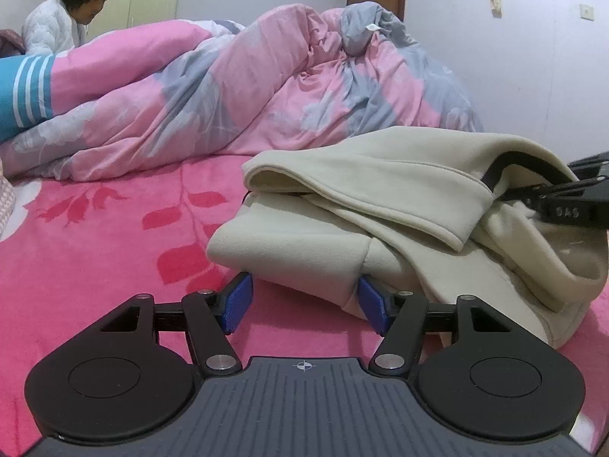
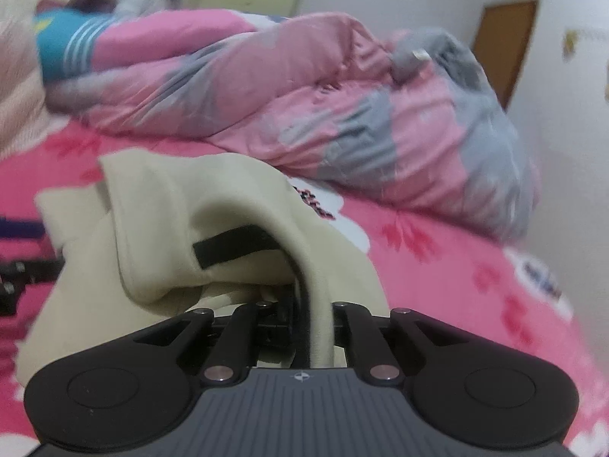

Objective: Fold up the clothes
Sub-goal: 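Raise the sweatshirt high with both grippers, shaking it out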

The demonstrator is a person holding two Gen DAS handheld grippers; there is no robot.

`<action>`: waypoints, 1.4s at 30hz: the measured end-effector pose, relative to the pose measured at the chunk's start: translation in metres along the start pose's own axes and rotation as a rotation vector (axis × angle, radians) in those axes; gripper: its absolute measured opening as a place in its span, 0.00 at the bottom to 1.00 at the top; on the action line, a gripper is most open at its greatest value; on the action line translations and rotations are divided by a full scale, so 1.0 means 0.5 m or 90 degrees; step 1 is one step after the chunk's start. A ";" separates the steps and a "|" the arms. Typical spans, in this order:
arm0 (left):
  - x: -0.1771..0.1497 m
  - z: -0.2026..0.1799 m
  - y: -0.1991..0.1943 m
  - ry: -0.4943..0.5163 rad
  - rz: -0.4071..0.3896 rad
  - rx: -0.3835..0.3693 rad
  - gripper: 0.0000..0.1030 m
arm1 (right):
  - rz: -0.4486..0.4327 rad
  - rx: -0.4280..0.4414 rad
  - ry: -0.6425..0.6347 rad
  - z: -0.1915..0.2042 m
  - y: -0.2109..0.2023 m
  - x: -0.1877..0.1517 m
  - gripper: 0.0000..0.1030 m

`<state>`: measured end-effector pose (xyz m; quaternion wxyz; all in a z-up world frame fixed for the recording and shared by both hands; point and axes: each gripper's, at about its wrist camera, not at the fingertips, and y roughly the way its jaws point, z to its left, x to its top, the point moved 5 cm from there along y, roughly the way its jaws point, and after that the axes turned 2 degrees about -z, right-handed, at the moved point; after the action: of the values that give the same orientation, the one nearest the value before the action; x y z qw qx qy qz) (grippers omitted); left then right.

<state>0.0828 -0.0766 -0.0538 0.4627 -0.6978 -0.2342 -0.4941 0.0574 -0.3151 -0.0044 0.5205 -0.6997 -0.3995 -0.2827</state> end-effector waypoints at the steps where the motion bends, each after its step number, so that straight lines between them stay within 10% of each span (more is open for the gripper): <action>1: 0.000 0.000 0.001 0.000 0.000 0.000 0.60 | 0.000 -0.003 -0.010 0.006 0.003 0.001 0.10; 24: 0.028 0.029 -0.079 -0.065 -0.114 -0.051 0.67 | -0.176 0.005 0.230 -0.153 -0.224 0.080 0.01; 42: 0.078 -0.104 0.026 0.288 -0.088 0.047 0.67 | -0.233 0.070 0.410 -0.339 -0.217 -0.016 0.01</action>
<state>0.0840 -0.1333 -0.0193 0.4937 -0.5337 -0.1900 -0.6598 -0.0357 -0.4638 0.0941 0.5972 -0.4632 -0.3482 -0.5546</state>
